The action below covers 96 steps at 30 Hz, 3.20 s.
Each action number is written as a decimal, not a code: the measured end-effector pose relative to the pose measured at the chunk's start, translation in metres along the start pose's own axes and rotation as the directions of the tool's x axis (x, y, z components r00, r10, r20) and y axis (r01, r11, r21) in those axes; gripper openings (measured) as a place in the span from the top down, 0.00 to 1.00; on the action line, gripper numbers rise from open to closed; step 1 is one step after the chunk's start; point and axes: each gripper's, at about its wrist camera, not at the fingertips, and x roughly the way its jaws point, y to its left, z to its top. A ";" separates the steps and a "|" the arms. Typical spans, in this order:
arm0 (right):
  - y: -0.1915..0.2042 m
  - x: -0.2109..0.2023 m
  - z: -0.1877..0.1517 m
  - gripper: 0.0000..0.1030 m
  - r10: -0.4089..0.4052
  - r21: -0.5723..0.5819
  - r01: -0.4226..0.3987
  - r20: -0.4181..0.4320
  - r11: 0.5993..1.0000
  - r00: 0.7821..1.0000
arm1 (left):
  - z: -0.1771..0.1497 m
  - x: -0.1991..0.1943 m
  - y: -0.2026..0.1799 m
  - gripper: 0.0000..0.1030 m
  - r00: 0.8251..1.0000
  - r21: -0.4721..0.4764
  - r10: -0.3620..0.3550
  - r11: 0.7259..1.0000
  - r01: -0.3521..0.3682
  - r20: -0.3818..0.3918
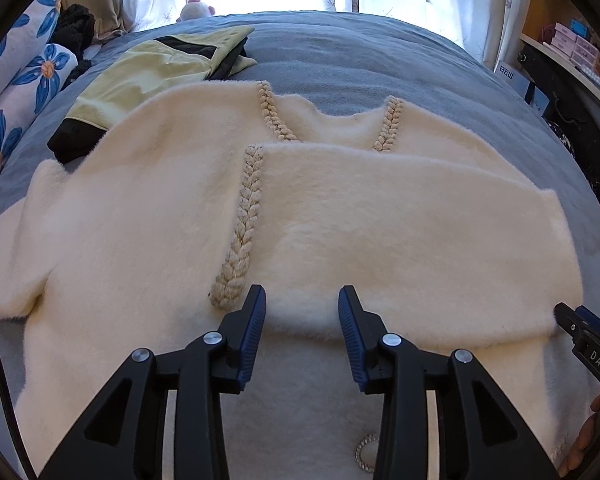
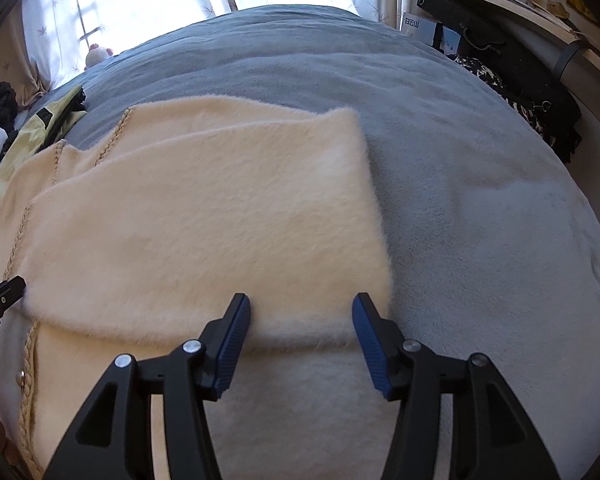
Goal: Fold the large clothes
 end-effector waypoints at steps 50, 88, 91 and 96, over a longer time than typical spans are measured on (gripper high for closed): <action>0.283 -0.160 -0.133 0.48 0.267 -0.367 -0.246 0.009 0.897 0.964 | -0.117 -0.183 0.272 0.49 0.990 -0.251 0.079 0.967 -0.048 0.117; 0.396 -0.068 -0.093 0.48 0.242 -0.351 -0.239 -0.034 0.906 0.970 | -0.067 -0.030 0.538 0.86 0.965 -0.669 -0.128 0.700 0.250 0.227; 0.386 -0.072 -0.090 0.48 0.255 -0.329 -0.251 -0.031 0.910 0.966 | -0.055 -0.055 0.520 0.89 0.971 -0.611 -0.018 0.775 0.164 0.238; 0.362 -0.085 -0.084 0.48 0.273 -0.289 -0.264 -0.009 0.920 0.962 | -0.018 -0.114 0.450 0.91 0.946 -0.420 0.102 0.907 0.039 0.308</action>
